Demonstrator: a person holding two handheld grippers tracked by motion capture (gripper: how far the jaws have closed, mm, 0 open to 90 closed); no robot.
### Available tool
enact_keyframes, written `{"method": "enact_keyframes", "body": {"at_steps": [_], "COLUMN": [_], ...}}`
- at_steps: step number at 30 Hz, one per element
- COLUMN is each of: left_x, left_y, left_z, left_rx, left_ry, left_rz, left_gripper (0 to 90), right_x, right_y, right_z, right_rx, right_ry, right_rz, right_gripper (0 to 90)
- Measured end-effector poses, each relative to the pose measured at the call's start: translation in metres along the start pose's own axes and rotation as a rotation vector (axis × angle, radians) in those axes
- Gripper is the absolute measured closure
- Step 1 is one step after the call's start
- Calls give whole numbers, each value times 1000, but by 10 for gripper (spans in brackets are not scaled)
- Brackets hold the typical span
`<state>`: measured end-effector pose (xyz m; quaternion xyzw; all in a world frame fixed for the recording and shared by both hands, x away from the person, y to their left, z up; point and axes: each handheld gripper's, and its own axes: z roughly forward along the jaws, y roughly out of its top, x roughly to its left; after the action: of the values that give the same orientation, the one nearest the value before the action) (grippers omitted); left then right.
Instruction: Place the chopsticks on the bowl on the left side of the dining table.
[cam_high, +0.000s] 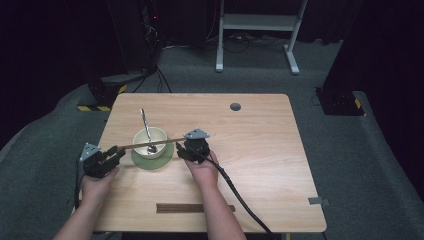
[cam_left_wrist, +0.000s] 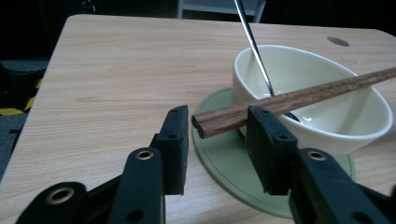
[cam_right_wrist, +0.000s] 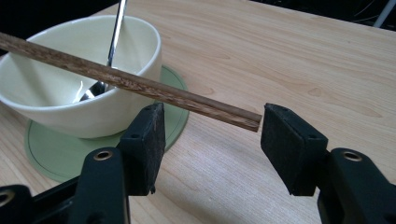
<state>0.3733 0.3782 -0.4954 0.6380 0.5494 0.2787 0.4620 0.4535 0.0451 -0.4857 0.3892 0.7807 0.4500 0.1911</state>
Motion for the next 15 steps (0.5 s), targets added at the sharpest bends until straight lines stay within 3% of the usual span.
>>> {"method": "enact_keyframes", "body": {"at_steps": [4,15], "left_x": [2,4], "left_y": [0,1], "left_z": [-2,0], "left_rx": [-3,2], "left_ry": [18,50], "left_rz": [-5,3], "left_gripper": [577,652], "right_x": [0,-1], "right_y": [-4,-11], "right_z": [-7,-20], "right_rx": [4,5], "right_ry": [-38,-95], "right_rz": [2,-1], "right_gripper": [427,653]}}
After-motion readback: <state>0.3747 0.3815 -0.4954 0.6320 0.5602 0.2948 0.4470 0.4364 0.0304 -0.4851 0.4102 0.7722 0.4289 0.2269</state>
